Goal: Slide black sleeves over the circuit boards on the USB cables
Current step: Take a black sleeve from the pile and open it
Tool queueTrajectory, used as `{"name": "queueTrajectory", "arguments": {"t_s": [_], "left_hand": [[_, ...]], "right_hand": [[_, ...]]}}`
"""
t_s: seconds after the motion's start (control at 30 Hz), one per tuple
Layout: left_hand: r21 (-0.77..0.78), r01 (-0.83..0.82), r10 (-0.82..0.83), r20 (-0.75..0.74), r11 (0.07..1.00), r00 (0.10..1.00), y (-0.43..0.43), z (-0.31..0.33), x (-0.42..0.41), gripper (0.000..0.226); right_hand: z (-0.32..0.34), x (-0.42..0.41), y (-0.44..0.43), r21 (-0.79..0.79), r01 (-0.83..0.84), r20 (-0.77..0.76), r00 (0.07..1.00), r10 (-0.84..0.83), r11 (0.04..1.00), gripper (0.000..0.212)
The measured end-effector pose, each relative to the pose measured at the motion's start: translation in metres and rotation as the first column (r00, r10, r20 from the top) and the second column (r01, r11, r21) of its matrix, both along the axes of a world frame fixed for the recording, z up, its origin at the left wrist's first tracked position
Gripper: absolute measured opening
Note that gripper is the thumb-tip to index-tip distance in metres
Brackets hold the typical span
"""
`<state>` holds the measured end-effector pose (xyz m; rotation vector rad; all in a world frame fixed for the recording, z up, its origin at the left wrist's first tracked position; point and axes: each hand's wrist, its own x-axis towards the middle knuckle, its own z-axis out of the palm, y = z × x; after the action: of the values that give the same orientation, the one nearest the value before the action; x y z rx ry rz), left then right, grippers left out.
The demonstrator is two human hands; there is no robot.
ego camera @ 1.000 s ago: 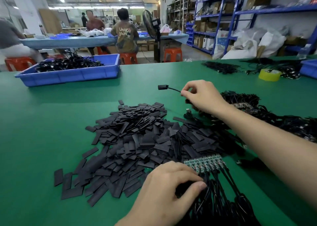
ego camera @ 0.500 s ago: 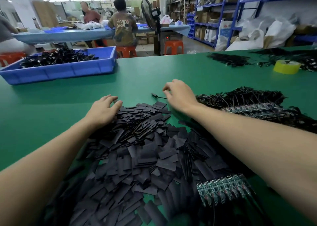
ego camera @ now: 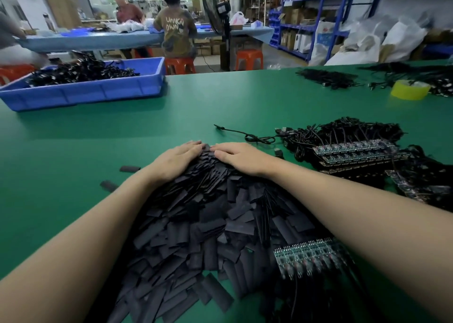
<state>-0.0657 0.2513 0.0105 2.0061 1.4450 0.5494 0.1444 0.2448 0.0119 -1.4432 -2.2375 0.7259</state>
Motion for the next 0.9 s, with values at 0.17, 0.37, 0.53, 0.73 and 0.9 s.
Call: {"name": "queueTrajectory", "arguments": {"t_s": [0.17,0.37,0.53,0.73,0.9], "left_hand": [[0.018,0.038,-0.037,-0.039,0.999,0.999,-0.039,0.001,0.010,0.043],[-0.006,0.064,-0.064,0.000,0.998,0.998,-0.073,0.005,0.009,0.041],[0.100,-0.003,0.003,-0.007,0.995,1.000,-0.090,0.028,0.005,0.043],[0.507,-0.093,0.091,0.029,0.857,0.995,-0.156,0.045,0.027,0.020],[0.487,-0.029,0.059,-0.046,0.873,0.997,-0.228,0.039,0.063,0.016]], "right_hand": [[0.009,0.015,-0.032,-0.041,-0.038,0.038,0.999,0.039,0.998,0.039],[0.036,0.026,-0.075,-0.060,-0.016,-0.039,0.999,0.014,0.998,0.034],[0.058,0.053,-0.135,0.169,0.047,-0.043,0.998,-0.040,0.984,0.023],[0.036,0.074,-0.216,0.195,-0.024,0.327,0.944,-0.042,0.980,0.026],[0.033,0.074,-0.223,0.253,-0.026,0.477,0.873,-0.101,0.967,0.036]]}}
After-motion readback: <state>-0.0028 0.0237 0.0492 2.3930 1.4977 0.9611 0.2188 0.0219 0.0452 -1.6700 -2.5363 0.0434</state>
